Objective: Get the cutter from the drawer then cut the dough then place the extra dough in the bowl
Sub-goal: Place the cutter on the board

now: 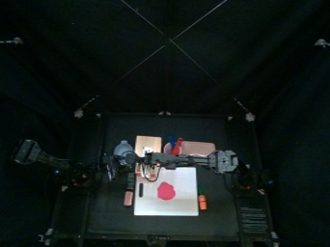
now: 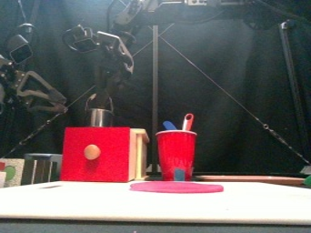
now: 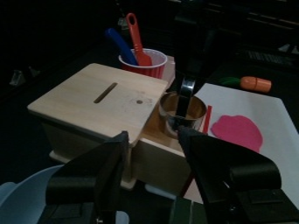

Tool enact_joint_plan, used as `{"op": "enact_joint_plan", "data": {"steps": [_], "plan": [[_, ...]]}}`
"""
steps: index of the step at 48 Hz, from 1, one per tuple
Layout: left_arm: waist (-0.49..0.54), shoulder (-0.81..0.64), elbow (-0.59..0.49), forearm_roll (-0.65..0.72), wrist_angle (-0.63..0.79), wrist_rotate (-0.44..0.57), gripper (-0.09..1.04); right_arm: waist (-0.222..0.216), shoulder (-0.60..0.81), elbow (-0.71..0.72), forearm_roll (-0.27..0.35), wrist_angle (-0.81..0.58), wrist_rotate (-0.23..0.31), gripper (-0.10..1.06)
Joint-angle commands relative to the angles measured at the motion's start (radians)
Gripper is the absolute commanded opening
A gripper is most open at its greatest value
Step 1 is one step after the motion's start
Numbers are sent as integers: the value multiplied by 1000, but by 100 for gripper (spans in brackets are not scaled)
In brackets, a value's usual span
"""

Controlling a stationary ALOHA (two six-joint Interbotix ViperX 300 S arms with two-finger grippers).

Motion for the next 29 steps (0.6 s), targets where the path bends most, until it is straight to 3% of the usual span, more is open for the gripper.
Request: {"op": "enact_joint_plan", "data": {"steps": [1,21,29], "plan": [[2,2,-9,-5,-2,0,85,8,-66,-25,0,32,6,52],[2,2,-11,-8,0,0,85,66,-230,133,-3,75,140,52],[3,2,-12,-8,0,0,85,114,-318,299,-66,71,227,52]]}}
